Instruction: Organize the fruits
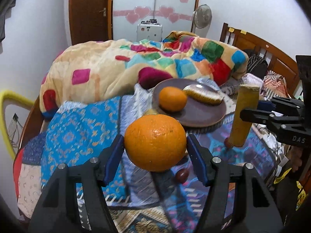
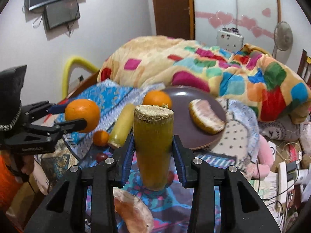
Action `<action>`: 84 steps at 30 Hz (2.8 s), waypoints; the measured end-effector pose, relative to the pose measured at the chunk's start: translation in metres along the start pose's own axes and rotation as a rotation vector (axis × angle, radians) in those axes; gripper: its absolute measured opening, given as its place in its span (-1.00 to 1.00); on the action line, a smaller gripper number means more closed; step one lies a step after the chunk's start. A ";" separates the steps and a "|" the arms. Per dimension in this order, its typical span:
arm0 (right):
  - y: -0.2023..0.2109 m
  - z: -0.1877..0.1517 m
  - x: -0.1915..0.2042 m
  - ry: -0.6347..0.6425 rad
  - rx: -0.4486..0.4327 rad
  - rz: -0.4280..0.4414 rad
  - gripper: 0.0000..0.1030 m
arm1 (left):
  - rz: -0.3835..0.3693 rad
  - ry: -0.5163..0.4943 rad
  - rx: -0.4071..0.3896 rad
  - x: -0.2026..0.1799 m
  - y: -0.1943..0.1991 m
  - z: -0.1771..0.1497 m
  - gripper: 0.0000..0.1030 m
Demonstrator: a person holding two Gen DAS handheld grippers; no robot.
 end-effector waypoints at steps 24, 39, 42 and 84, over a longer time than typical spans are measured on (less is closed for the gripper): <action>-0.040 0.034 -0.056 -0.040 -0.002 -0.057 -0.31 | -0.040 -0.124 -0.012 -0.069 -0.058 0.061 -0.19; -0.069 0.043 -0.057 -0.062 0.007 -0.013 -0.30 | -0.037 -0.068 0.048 -0.049 -0.088 0.058 -0.19; -0.072 0.044 -0.058 -0.064 0.007 -0.013 -0.30 | -0.068 -0.054 0.068 -0.046 -0.080 0.053 -0.04; -0.052 0.031 -0.057 -0.062 -0.038 -0.004 -0.31 | -0.017 -0.077 0.071 -0.074 -0.069 0.015 0.29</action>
Point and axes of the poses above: each gripper's, at about its wrist camera, not at the fingertips, and y roughly against the way its jaws point, x to its left, z to its top, the point moved 6 cm from there along -y, roughly the way its jaws point, and after that the axes turned 9 degrees about x, right-handed, at the moved point
